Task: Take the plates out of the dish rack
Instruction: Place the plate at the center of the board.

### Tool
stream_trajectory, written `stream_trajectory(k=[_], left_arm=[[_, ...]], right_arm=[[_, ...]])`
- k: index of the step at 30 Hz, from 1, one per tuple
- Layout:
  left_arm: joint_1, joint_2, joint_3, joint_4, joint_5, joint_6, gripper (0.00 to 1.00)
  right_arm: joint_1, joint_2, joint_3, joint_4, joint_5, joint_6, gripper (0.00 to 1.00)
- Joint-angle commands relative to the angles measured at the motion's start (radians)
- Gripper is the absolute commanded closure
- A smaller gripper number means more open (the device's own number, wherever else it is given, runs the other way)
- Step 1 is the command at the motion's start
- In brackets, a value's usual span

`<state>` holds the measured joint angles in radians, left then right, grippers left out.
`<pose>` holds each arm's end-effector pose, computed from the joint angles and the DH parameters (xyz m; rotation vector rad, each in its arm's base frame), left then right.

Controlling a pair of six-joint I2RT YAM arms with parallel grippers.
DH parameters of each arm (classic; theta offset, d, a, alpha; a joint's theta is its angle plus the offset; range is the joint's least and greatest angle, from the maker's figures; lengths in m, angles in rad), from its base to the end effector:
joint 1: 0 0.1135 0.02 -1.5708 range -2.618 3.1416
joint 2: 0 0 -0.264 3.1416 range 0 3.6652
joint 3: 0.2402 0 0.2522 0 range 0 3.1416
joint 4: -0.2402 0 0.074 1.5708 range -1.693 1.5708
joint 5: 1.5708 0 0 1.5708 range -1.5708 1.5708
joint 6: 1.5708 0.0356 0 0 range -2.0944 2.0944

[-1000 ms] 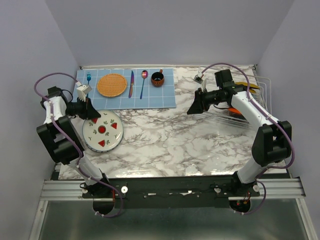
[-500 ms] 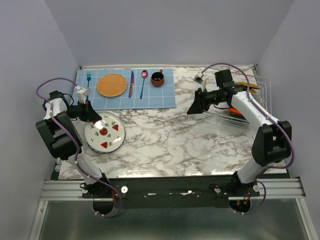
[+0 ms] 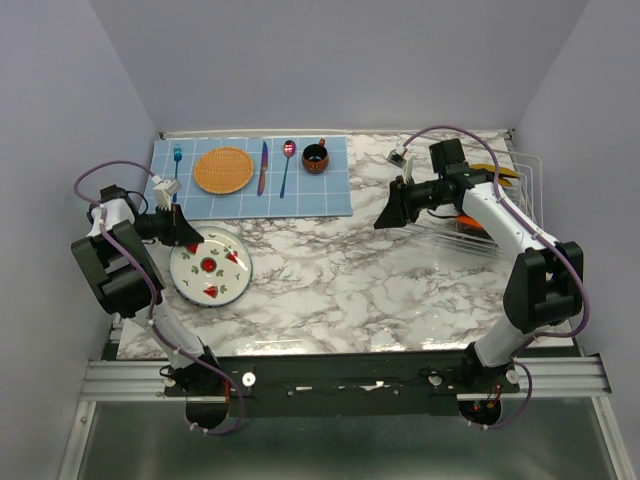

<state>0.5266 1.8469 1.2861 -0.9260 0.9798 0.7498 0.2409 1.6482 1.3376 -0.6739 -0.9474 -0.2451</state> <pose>0.3081 0.1449 0.1945 0.3112 2.3085 -0.9391 0.3276 0.1102 0.2800 -0.9027 2.1560 1.1826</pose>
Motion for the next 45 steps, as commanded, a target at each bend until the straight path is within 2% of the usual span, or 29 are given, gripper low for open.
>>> stream_trajectory(k=[1, 17, 20, 25, 26, 31, 38, 45], left_arm=[[-0.004, 0.052, -0.013, 0.128, -0.178, 0.109, 1.0], [0.018, 0.095, 0.004, 0.165, -0.28, 0.138, 1.0], [0.021, 0.098, 0.004, 0.168, -0.296, 0.145, 0.93], [0.027, 0.109, 0.007, 0.174, -0.32, 0.146, 0.92], [0.029, 0.11, 0.004, 0.174, -0.326, 0.148, 0.88], [0.033, 0.106, -0.011, 0.199, -0.348, 0.148, 0.82], [0.039, 0.121, -0.004, 0.21, -0.377, 0.151, 0.68], [0.042, 0.129, -0.007, 0.222, -0.405, 0.152, 0.6]], right_arm=[[0.005, 0.002, 0.0, 0.005, -0.01, -0.016, 0.59], [0.003, 0.004, -0.002, 0.002, -0.011, -0.019, 0.59], [0.003, 0.004, -0.002, 0.002, -0.01, -0.017, 0.59], [0.005, 0.005, 0.002, 0.002, -0.013, -0.019, 0.59], [0.005, 0.005, 0.0, 0.002, -0.011, -0.017, 0.59], [0.003, 0.005, 0.0, 0.002, -0.011, -0.017, 0.59], [0.005, 0.005, 0.0, 0.002, -0.011, -0.017, 0.59], [0.005, 0.01, 0.002, 0.0, -0.011, -0.019, 0.59]])
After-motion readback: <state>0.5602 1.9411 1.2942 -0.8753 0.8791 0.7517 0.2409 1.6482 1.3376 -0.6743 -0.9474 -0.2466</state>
